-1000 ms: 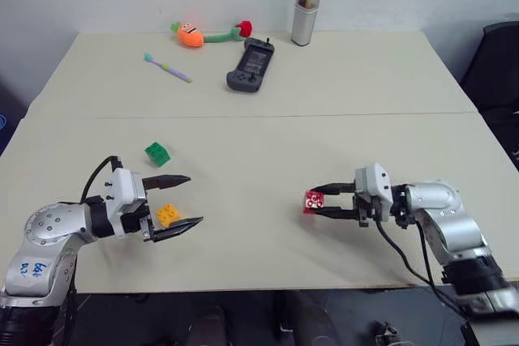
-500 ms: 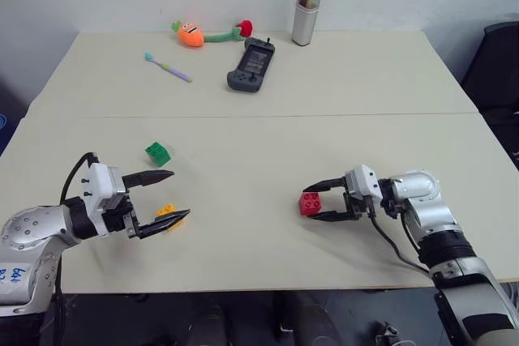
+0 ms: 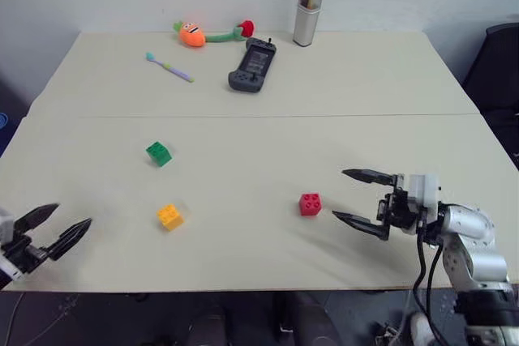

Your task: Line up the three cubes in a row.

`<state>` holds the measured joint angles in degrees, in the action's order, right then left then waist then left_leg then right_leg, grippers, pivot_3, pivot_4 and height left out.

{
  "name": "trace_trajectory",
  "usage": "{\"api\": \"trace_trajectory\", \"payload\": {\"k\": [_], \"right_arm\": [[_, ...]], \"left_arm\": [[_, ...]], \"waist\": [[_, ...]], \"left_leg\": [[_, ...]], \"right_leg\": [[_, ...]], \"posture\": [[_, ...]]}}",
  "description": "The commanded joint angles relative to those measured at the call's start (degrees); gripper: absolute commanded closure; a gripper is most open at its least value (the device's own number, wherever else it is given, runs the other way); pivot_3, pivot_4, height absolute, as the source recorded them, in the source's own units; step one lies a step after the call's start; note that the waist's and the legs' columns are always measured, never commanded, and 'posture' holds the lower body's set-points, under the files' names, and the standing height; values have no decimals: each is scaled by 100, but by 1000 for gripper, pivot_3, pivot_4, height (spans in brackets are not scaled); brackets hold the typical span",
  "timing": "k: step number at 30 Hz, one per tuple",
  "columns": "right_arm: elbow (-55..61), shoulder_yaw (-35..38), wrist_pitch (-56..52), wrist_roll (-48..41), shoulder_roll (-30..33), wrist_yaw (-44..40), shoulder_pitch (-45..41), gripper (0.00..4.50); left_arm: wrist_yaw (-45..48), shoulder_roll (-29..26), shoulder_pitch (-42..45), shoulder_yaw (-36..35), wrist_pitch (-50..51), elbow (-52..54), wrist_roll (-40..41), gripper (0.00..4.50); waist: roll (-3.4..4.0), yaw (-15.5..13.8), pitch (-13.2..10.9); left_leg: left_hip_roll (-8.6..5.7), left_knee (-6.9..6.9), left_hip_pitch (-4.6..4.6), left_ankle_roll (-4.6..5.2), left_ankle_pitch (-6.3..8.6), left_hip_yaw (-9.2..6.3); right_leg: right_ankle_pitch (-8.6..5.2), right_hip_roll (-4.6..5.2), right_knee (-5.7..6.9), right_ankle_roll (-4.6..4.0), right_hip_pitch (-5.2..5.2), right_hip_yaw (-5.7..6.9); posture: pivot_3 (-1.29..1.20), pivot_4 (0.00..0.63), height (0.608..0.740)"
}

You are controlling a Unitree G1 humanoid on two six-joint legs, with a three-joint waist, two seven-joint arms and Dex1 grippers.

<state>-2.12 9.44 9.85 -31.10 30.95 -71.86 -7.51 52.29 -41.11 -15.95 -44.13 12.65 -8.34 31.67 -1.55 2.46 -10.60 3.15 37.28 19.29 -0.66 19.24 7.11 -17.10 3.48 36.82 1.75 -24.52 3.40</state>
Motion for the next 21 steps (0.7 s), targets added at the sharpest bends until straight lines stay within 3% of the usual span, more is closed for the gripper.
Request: {"api": "trace_trajectory", "payload": {"k": [1,5,10,16,21], "right_arm": [[378,220,12,-130,-56,352,178,27],[866,128,175,-141,-199,504,272,27],[1207,-34,-61,-188,-223,692,56,27],[1450,-192,-319,-264,-242,861,-291,27],[1456,-255,-281,-113,-181,853,-273,27]], "left_arm": [[-77,-84,115,-253,162,-64,274,0],[-101,-239,846,341,428,44,251,0],[-151,-498,2490,1606,394,-375,-389,0],[87,-505,4609,2778,393,-2324,-1107,0],[344,-434,5334,3416,29,-3367,-1649,0]], "waist": [[0,-29,1],[-1,-134,1],[-6,-213,4],[-7,-134,4],[-7,-72,4]], "left_leg": [[0,2,0,-1,0,-1],[-4,0,2,-1,0,-10],[-7,1,4,-4,-2,-12],[-8,3,9,-33,-19,0],[-8,9,17,-33,-20,6]], "right_leg": [[0,1,2,0,1,1],[0,7,1,0,2,8],[0,7,2,-1,4,12],[0,-5,5,0,-3,15],[0,-6,7,1,-6,17]], "posture": [[0,150,740],[0,150,740],[0,150,740],[0,150,740],[0,150,740]]}}
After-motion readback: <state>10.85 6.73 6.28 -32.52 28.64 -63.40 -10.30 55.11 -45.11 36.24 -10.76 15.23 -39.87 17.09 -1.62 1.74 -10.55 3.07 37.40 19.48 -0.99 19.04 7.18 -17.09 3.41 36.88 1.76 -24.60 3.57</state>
